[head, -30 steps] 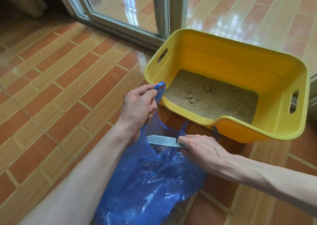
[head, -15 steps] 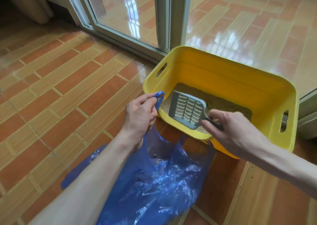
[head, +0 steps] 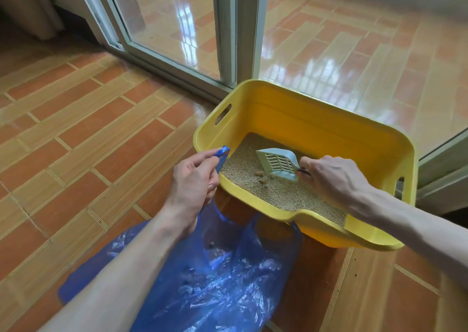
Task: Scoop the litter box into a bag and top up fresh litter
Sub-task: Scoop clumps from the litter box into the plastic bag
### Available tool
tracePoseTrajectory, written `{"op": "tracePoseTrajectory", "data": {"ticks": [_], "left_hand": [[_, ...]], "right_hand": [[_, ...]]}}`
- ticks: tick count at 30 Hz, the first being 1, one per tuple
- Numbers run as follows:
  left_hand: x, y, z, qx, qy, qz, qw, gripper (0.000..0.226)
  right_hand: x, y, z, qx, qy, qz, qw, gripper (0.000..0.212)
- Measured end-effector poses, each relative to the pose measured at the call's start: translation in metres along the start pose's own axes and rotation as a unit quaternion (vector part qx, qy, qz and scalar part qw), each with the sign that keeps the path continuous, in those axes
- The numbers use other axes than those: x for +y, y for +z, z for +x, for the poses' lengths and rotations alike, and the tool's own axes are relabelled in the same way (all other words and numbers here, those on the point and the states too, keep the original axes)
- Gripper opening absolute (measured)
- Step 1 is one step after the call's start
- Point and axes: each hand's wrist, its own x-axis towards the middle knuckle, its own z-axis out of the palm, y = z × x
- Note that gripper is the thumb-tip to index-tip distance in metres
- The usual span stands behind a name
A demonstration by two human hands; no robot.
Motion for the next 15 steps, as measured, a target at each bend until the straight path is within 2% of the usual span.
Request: {"op": "tracePoseTrajectory", "data": {"ticks": [10,15], "left_hand": [[-0.002,-0.002,-0.001,-0.001,-0.006,0.001,1.0,0.024],[-0.001,-0.005,-0.002,0.003,-0.006,0.006,1.0,0.024]], "right_hand": [[-0.001,0.022,0.005,-0.006,-0.012,-0.001,1.0,0.026],[-0.002,0.034,0.01,-0.02,-0.004,0.064,0.998,0.027]]}}
